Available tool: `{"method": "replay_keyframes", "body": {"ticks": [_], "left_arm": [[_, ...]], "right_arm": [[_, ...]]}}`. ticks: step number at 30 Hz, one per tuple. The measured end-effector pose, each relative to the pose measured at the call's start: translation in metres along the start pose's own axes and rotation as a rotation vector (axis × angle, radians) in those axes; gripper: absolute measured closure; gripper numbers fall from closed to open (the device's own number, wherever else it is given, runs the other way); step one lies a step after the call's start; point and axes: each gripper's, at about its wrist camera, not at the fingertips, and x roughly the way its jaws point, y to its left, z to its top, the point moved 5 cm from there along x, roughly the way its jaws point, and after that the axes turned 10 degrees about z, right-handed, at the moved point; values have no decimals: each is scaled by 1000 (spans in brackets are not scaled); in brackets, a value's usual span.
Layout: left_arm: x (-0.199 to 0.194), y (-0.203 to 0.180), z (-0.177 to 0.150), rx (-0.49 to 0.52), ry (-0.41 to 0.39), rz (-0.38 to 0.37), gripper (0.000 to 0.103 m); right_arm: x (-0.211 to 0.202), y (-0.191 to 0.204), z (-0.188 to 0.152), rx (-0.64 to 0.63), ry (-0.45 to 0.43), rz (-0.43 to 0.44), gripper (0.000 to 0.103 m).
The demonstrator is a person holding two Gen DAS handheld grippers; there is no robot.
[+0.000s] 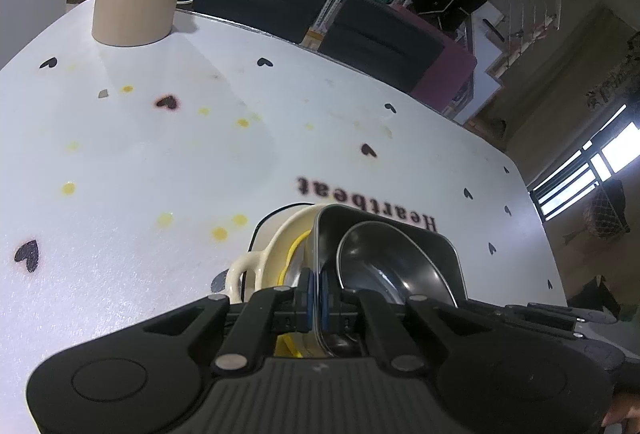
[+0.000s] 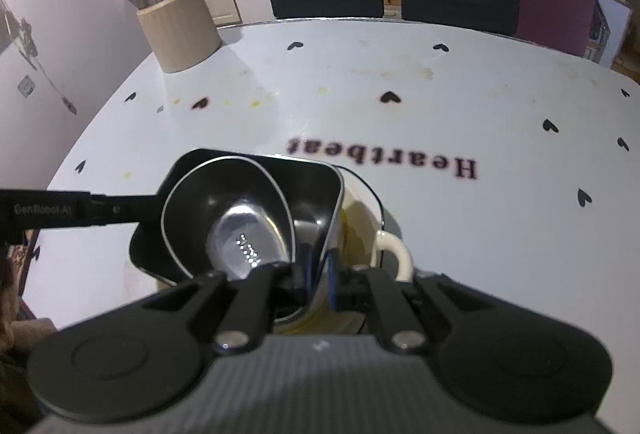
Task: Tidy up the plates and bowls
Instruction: 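Lower the steel tray onto the cream bowl stack with both grippers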
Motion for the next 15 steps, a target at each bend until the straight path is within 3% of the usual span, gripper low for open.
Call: {"method": "replay_keyframes", "body": {"ticks": [15], "left_arm": [[6,1,-3,12,18,9,99]], "right_arm": [[6,-1,1,-12,31,-7,93]]}}
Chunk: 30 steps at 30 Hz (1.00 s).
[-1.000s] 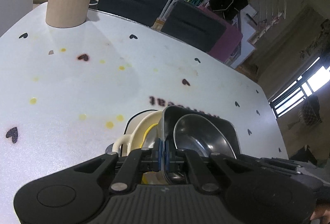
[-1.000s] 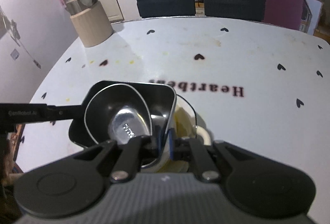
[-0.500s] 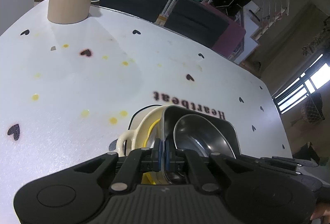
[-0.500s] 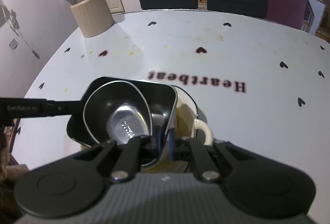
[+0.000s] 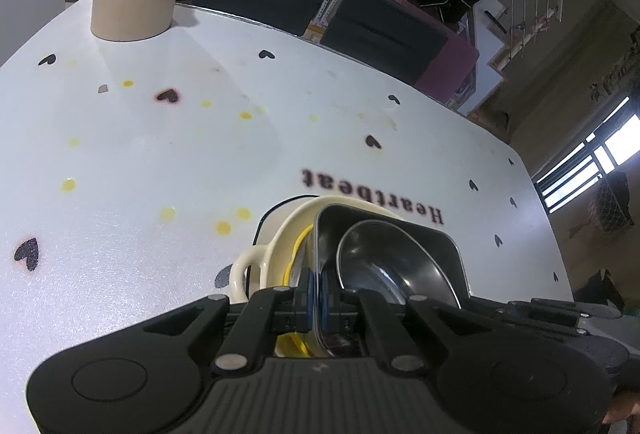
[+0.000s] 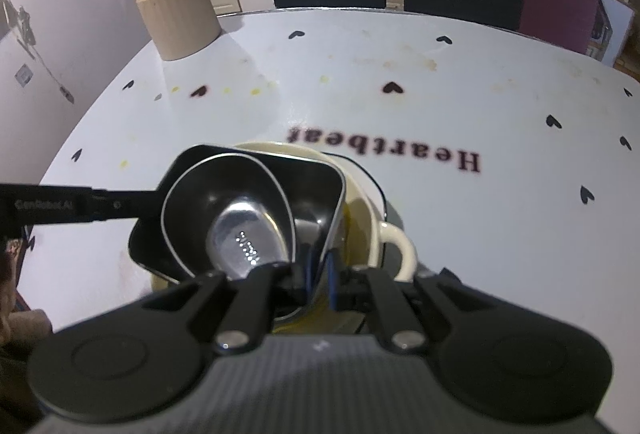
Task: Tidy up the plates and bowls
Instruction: 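Lower the steel tray onto the cream bowl stack with both grippers, then open both grippers to release the steel tray on the stack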
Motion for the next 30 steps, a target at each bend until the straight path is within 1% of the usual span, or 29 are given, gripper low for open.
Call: {"method": "replay_keyframes", "body": {"ticks": [13,15,19,23,30], "left_arm": [[0,-2,1,5,-9,1,98],[-2,-1,1,2,-13,1,95],[-3,0,1,5,-10,7,94],[-5,0,0,12,-9,8,93],[-11,-1,-1,28,-20,24,86]], "right_arm": [[4,-1,0,-4,6,-3,92],[3,-1,1,-3,1,-9,91],[-4,-3,2,13,-27,7,91],[-6,-6,1,20,-29,12,91],[-14,-6,1,24,-54,-2,91]]}}
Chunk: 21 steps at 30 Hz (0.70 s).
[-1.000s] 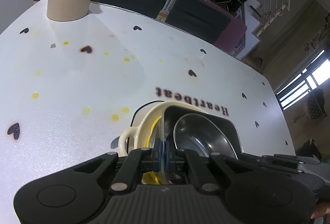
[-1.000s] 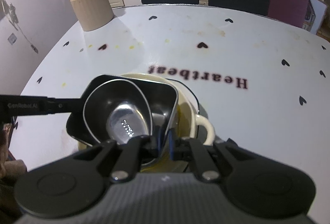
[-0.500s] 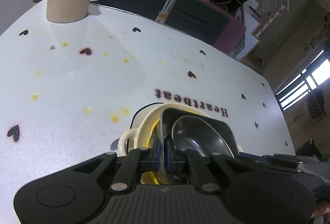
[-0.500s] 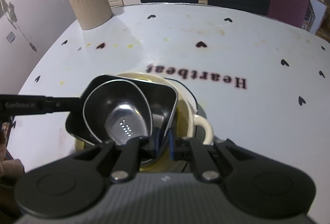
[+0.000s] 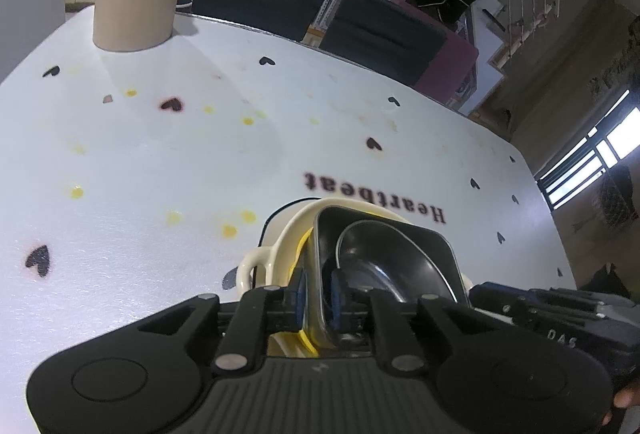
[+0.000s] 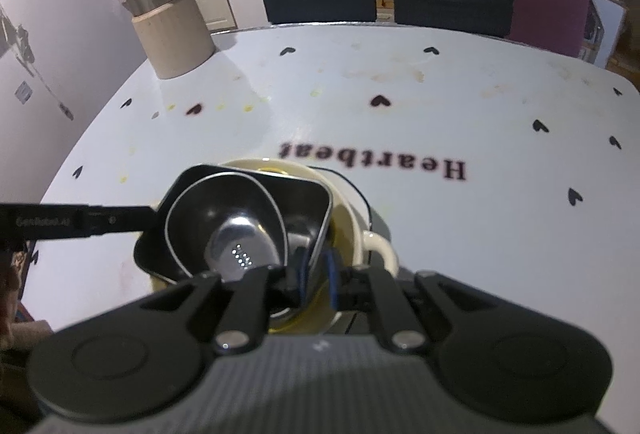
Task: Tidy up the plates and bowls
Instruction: 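Open both grippers to release the steel tray on the stack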
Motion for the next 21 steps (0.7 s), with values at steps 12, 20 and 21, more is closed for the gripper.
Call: {"method": "replay_keyframes", "body": {"ticks": [12,20,21], "left_arm": [[-52,-23,0,133,-183,62,34],[-88,-35,-17,195,-297,74,3],[-94,-36,-19,199,-313,69,0]], "right_arm": [[-46,7,3,-6,-174,-6,70],[-91,15,-10,4,-339,-43,35],[-98,17,-14,1,-358,-57,33]]}}
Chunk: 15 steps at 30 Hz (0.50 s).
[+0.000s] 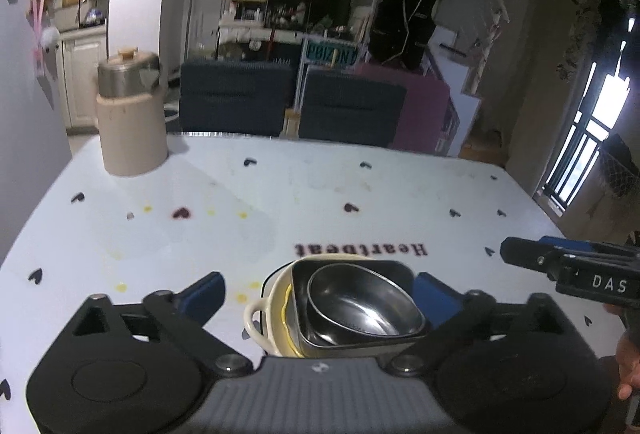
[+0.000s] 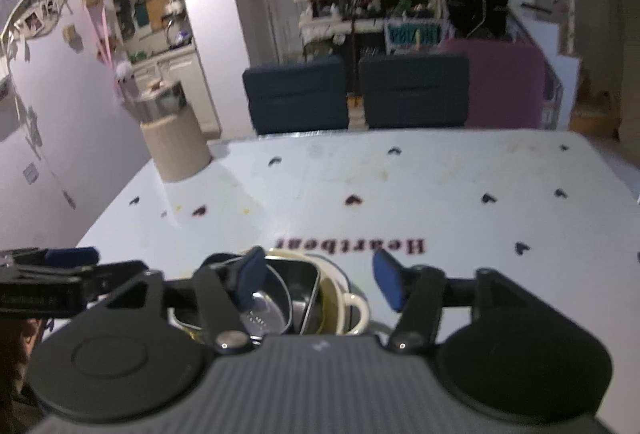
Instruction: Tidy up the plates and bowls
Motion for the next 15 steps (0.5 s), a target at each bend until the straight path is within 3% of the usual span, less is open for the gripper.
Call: {"method": "replay_keyframes", "body": {"ticks": [5,9,11,15], "left_arm": [[-27,-1,-7,1,-42,15,0],[-46,2,-18,9,-76,52,0],[-53,2,-24,28,-85,58,0],[-67,5,-34,26,-107,74,0]], "right_arm": [[-32,12,-9,-46,-90,-49,16],[-46,13,-24,-49,-110,-74,10],[-54,12,-32,-43,-117,-83,2],[-70,14,-43,-53,-153,-107,0]]}}
